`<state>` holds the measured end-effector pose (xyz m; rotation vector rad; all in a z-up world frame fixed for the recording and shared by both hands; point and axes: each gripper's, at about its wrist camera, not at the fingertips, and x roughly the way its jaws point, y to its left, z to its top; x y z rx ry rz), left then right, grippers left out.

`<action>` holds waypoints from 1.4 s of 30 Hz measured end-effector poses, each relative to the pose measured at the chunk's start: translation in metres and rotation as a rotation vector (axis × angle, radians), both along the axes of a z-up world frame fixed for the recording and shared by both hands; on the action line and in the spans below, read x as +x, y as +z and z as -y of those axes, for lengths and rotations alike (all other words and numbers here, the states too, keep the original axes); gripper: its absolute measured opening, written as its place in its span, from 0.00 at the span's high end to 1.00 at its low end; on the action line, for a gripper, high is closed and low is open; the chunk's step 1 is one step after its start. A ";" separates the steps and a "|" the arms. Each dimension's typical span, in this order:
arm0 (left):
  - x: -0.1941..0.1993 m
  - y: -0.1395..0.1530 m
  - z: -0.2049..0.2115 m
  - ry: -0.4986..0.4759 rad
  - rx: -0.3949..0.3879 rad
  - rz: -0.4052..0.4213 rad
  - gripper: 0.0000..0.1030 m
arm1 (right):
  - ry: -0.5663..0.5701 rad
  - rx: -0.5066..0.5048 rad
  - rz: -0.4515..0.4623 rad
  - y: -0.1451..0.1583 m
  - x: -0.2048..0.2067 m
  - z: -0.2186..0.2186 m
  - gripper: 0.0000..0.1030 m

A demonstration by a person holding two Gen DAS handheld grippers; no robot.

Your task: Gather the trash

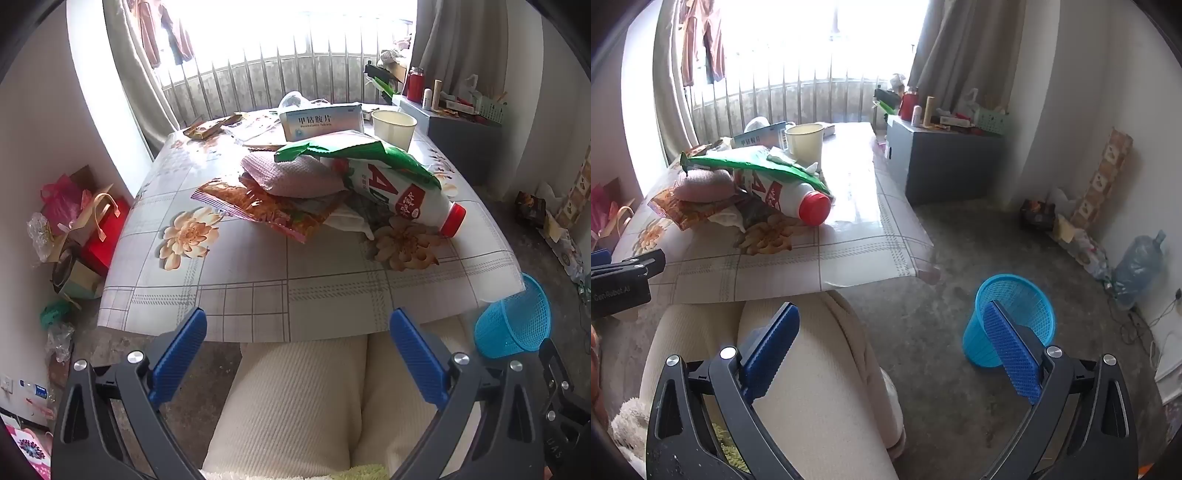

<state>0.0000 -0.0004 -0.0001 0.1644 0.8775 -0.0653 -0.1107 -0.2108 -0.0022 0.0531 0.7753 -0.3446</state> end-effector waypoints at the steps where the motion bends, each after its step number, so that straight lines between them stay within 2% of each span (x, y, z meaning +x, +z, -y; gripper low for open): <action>1: 0.000 0.000 0.000 0.002 0.000 -0.002 0.06 | 0.000 0.004 0.001 0.000 0.000 0.001 0.08; 14: -0.012 -0.005 0.000 0.015 0.000 -0.013 0.06 | 0.017 -0.007 0.003 0.003 0.001 0.000 0.08; 16: 0.001 -0.004 -0.005 0.016 -0.011 -0.028 0.06 | 0.021 -0.010 0.003 0.003 0.001 -0.002 0.08; 42: 0.004 -0.006 -0.010 0.029 -0.007 -0.025 0.06 | 0.038 -0.016 0.004 0.000 0.003 -0.007 0.08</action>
